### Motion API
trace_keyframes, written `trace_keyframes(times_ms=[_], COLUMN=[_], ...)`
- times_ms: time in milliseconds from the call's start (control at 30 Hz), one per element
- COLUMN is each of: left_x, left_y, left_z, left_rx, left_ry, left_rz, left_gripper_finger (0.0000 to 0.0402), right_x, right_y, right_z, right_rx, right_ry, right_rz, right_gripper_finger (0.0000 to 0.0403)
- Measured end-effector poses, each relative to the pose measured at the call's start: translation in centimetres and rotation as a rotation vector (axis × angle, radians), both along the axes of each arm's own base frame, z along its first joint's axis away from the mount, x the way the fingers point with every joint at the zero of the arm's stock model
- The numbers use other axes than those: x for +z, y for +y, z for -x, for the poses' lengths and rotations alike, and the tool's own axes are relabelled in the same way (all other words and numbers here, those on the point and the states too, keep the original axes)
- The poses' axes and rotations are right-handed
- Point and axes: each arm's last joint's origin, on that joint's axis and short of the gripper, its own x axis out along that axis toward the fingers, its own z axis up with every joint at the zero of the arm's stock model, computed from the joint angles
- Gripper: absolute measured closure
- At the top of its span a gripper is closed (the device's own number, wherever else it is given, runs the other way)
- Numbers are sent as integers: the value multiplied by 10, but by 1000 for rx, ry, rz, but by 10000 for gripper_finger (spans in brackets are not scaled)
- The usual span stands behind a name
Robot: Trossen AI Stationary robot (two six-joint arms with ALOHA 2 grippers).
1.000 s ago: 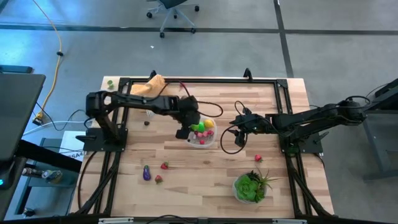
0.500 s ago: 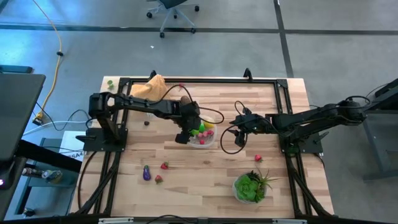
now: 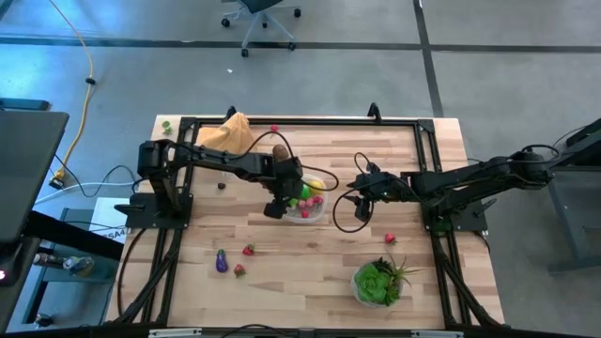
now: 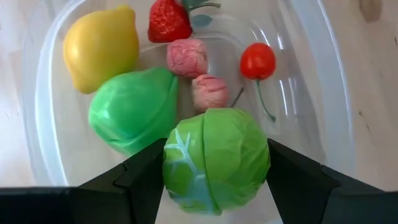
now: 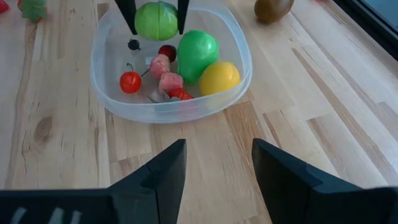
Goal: Pick and placing Produce into tupperware
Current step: Put the cabbage into the transparent bin
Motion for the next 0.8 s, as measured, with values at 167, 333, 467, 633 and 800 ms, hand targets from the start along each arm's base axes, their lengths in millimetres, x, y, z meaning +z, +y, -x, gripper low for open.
trace_keyframes(times_ms=[167, 333, 467, 633, 800], left_x=[0, -1, -1, -1, -1], left_y=[0, 0, 0, 0, 0], left_z=[0, 2, 3, 3, 3], left_rx=[0, 3, 10, 10, 10], left_ry=[1, 20, 35, 35, 35], left_rz=[0, 0, -24, -24, -24], left_gripper_finger=[165, 165, 165, 165, 165], right_x=[0, 0, 0, 0, 0], right_y=[0, 0, 0, 0, 0], right_z=[0, 0, 0, 0, 0], right_rx=[0, 0, 0, 0, 0], right_ry=[0, 0, 0, 0, 1], right_rz=[0, 0, 0, 0, 0], right_gripper_finger=[227, 227, 227, 227, 227])
